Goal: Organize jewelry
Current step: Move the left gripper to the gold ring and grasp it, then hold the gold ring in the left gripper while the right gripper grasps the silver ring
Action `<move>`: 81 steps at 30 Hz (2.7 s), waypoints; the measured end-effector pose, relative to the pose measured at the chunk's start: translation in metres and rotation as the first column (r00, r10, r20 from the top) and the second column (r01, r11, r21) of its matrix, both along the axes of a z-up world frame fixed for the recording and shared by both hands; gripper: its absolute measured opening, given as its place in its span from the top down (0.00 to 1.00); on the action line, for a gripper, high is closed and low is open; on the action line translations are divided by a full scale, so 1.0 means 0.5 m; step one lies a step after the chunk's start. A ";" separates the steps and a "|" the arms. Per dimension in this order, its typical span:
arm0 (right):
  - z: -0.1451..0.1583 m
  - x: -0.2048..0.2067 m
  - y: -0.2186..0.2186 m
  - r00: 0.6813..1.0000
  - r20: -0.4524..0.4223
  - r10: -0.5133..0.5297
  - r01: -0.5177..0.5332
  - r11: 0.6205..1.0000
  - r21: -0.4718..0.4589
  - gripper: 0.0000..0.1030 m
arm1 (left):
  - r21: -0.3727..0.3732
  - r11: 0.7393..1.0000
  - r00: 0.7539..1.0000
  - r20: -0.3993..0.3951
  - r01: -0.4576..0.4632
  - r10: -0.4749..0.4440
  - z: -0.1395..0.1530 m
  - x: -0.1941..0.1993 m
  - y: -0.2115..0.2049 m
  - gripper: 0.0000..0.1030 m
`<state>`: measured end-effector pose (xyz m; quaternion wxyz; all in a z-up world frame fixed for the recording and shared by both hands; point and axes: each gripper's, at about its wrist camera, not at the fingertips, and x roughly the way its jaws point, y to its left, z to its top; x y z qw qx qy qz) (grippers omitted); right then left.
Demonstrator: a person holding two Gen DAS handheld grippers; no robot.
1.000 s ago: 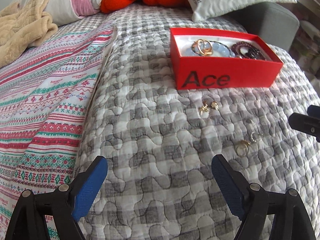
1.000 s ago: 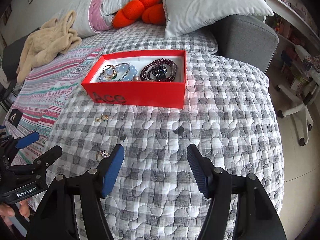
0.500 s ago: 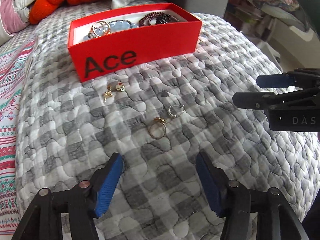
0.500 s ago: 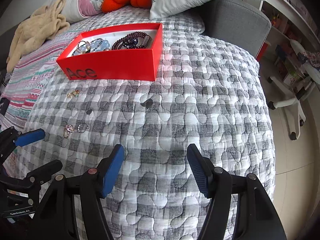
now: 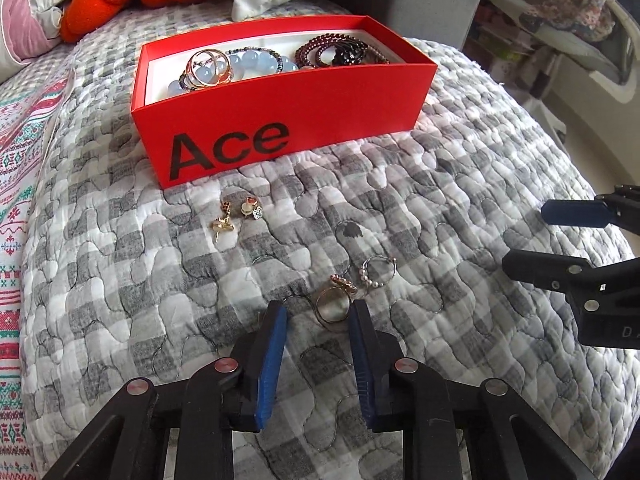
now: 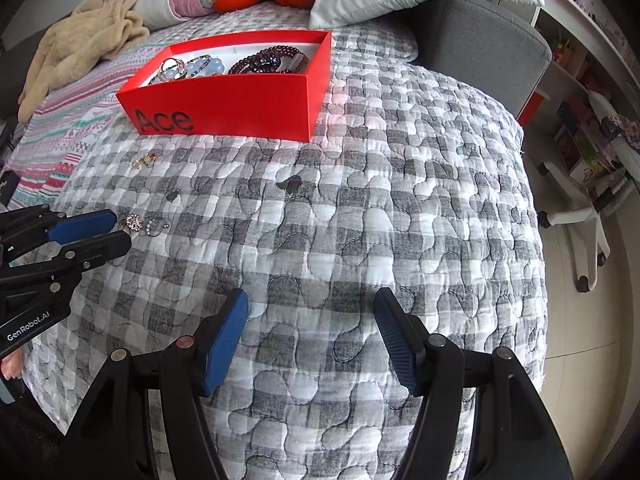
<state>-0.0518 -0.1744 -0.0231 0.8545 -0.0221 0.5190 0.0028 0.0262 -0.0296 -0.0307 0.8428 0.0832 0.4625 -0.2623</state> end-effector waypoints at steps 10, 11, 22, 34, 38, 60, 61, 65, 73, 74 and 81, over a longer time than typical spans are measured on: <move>-0.003 0.015 -0.002 1.000 -0.003 -0.014 0.014 1.000 0.015 0.33 | -0.003 1.000 1.000 0.000 0.020 -0.020 0.002 0.010 -0.009 1.00; -0.003 0.017 0.000 1.000 -0.001 -0.015 0.015 1.000 0.012 0.33 | -0.002 1.000 1.000 0.001 0.020 -0.020 0.002 0.009 -0.009 1.00; -0.004 0.020 0.003 1.000 0.003 -0.011 0.011 1.000 0.005 0.32 | 0.023 0.996 0.995 0.049 0.089 -0.090 0.011 -0.020 -0.008 0.65; -0.006 0.017 0.000 1.000 0.000 0.002 -0.002 1.000 0.009 0.32 | -0.037 0.999 0.999 0.036 0.029 -0.028 0.001 0.003 -0.030 0.75; -0.006 0.018 0.001 1.000 -0.002 0.003 -0.003 1.000 0.005 0.32 | -0.047 0.999 1.000 0.020 0.019 -0.018 0.002 0.009 -0.026 0.86; -0.015 0.059 0.173 0.982 0.006 0.186 -0.186 0.982 -0.003 0.34 | 0.007 0.989 0.989 -0.001 -0.149 0.149 0.028 0.000 0.102 0.88; -0.014 0.064 0.176 0.983 0.006 0.186 -0.186 0.983 -0.001 0.36 | 0.006 0.988 0.988 -0.007 -0.156 0.156 0.028 0.000 0.106 0.88; -0.014 0.068 0.187 0.981 0.021 0.194 -0.193 0.981 -0.014 0.46 | -0.004 0.985 0.985 -0.017 -0.173 0.173 0.032 0.002 0.119 0.88; -0.016 0.092 0.222 0.976 0.040 0.214 -0.213 0.977 -0.015 0.79 | -0.020 0.982 0.982 -0.020 -0.187 0.187 0.039 0.003 0.127 0.88; -0.016 0.095 0.223 0.976 0.041 0.212 -0.211 0.977 -0.010 0.81 | -0.019 0.982 0.982 -0.020 -0.189 0.189 0.039 0.003 0.127 0.88; -0.008 0.102 0.213 0.978 0.046 0.203 -0.203 0.979 0.000 0.81 | -0.038 0.977 0.978 -0.016 -0.210 0.210 0.049 0.010 0.129 0.88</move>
